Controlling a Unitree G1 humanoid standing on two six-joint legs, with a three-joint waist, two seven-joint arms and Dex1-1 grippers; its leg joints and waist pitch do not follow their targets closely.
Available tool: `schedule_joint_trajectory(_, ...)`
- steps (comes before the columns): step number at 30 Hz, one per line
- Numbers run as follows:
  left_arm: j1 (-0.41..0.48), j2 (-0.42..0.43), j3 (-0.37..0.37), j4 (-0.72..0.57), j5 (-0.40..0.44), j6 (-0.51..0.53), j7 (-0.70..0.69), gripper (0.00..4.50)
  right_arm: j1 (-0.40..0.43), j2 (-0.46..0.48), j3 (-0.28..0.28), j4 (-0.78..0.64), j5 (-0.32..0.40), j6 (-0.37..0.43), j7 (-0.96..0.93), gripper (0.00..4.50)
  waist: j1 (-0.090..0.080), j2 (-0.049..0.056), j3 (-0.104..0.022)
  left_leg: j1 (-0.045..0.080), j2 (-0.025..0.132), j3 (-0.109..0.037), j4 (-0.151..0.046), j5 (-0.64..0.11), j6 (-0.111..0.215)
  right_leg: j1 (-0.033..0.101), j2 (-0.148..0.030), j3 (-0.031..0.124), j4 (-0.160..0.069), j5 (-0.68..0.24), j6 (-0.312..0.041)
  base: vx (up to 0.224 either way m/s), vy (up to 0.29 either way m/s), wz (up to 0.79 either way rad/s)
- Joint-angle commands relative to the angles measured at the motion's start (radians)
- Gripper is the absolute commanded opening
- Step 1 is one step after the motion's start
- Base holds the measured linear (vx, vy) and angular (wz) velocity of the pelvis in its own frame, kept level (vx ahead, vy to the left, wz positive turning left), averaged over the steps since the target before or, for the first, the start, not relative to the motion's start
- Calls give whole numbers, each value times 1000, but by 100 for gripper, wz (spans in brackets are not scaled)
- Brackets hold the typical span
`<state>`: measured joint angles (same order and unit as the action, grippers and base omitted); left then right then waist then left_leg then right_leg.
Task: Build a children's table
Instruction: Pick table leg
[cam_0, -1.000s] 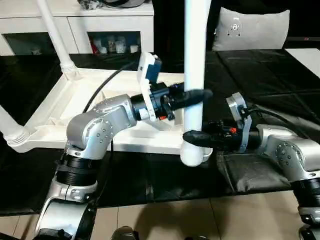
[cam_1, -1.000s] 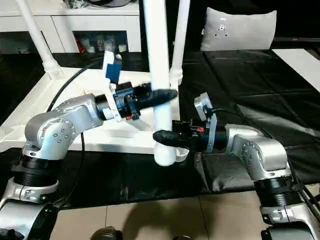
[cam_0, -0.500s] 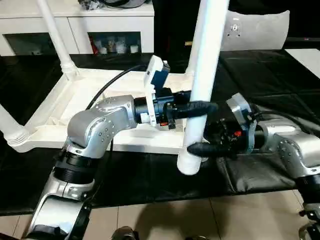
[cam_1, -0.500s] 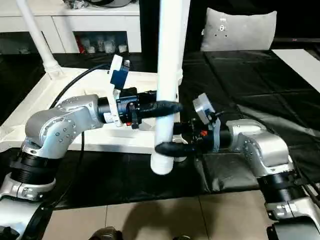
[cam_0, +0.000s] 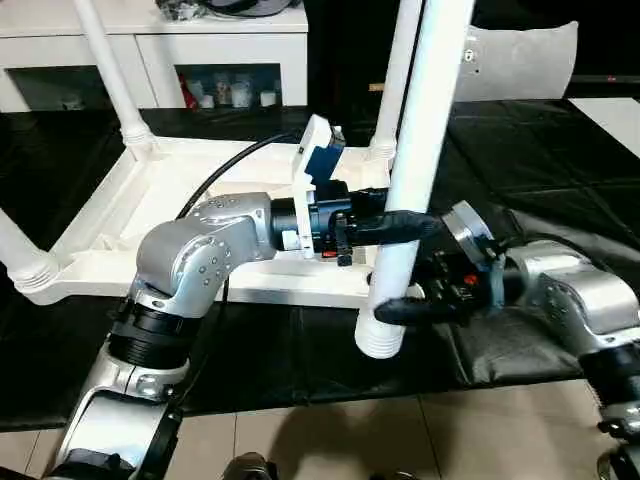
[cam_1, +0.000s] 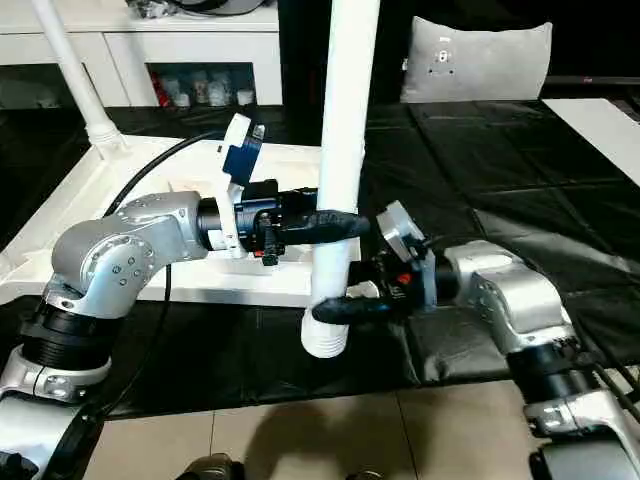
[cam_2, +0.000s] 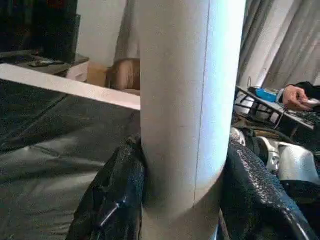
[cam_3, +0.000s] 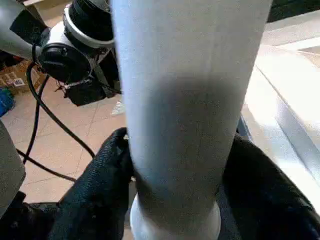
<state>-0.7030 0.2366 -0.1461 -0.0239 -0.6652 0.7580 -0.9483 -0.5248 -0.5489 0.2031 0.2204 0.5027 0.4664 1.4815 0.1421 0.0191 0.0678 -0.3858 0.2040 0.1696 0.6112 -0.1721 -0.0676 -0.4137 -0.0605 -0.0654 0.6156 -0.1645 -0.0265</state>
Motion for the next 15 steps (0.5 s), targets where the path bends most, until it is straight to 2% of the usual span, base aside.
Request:
schedule_joint_trajectory(1,-17,-8,-6,-19,-6,-1,0,179,-16,8,-9,6,8,-3,8,235,0,-19,-86,10,18,0,-55,-118,56,61,-67,37,-74,-285,-156,0,0,0)
schedule_joint_trajectory(4,-20,-14,-6,-13,-3,-5,4,179,-13,12,-3,6,9,0,15,200,0,-19,-86,10,18,-1,-55,-114,56,61,-66,37,-73,-282,-153,0,0,0)
schedule_joint_trajectory(8,-24,-24,-3,-10,-2,-7,13,179,-6,15,5,2,9,13,24,189,0,-20,-87,11,18,-1,-55,-115,57,61,-66,37,-73,-279,-154,0,0,0)
schedule_joint_trajectory(15,-20,-26,-2,-13,4,-8,15,179,-20,24,0,22,15,82,-8,188,1,-19,-87,10,17,-1,-55,-116,53,61,-65,36,-74,-288,-152,0,0,0)
